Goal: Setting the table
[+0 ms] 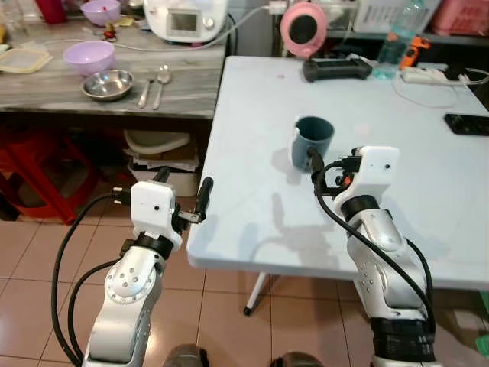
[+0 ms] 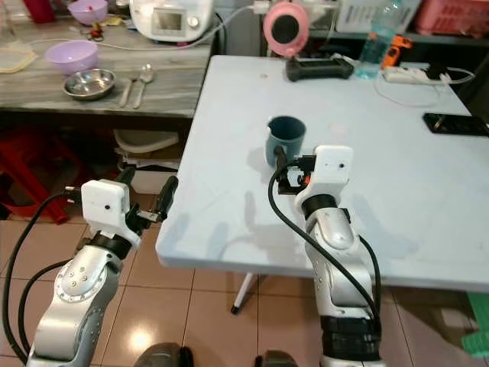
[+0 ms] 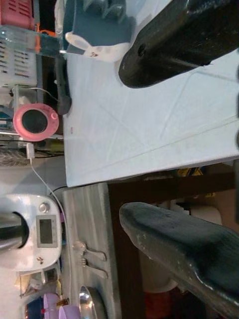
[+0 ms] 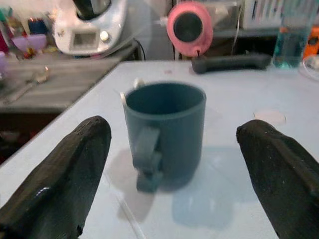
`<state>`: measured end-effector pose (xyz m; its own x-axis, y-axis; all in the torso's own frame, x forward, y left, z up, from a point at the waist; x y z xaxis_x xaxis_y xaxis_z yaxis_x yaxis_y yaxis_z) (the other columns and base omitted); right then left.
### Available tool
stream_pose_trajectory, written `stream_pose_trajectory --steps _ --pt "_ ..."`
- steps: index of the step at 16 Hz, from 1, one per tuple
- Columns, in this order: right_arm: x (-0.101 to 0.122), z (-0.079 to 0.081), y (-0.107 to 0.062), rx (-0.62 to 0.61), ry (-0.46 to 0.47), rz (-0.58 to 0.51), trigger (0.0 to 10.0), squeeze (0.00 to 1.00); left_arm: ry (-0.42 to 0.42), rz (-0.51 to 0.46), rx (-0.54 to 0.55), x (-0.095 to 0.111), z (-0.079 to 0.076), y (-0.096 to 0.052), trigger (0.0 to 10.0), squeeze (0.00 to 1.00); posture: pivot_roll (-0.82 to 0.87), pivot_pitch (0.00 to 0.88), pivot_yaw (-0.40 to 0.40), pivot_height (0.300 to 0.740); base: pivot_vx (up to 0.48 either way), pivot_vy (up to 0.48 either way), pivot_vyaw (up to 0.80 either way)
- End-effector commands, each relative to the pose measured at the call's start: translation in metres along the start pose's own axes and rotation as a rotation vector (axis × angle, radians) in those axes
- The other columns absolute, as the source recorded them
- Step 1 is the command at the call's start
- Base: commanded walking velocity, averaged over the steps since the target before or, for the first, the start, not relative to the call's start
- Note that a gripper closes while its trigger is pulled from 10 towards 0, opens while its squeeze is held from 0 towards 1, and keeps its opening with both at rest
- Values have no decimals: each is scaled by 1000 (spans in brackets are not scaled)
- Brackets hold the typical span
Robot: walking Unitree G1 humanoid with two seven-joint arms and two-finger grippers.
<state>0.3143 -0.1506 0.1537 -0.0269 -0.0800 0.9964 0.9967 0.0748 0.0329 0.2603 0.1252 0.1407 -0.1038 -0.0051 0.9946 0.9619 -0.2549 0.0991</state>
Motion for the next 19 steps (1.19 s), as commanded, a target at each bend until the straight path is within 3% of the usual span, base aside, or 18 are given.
stream_pose_trajectory --steps 1,11,12,14,15,19 --pt "-1 1 4 1 2 19 10000 0 4 2 -10 2 0 -2 10000 0 35 109 17 740 0 0 0" --pt "-12 9 23 50 4 100 10000 0 2 35 -21 2 -2 -10 10000 0 54 155 18 740 0 0 0" --pt "-12 10 25 63 7 100 4941 0 0 37 -25 2 -3 -11 10000 0 55 156 20 740 0 0 0" --pt "-11 9 30 72 7 99 1176 0 -18 34 -50 3 -5 -11 10000 0 56 159 20 740 0 0 0" --pt "-10 10 34 85 11 98 0 0 -22 36 -58 3 -6 -11 10000 0 56 159 20 740 0 0 0" --pt "0 10 47 138 18 64 0 0 -27 37 -67 4 -8 -12 10000 0 63 162 20 740 0 0 0"
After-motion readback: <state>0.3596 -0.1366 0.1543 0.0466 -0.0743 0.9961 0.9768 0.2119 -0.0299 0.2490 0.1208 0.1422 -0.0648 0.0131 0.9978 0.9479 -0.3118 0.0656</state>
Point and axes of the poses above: a point about 5 cm out from each wrist's last joint towards the gripper, its own y axis pointing out of the wrist towards the gripper, its own x axis along the axis of the wrist's last joint, z = x × y, the point moved 2 cm from there along y, pointing out of the wrist towards the gripper
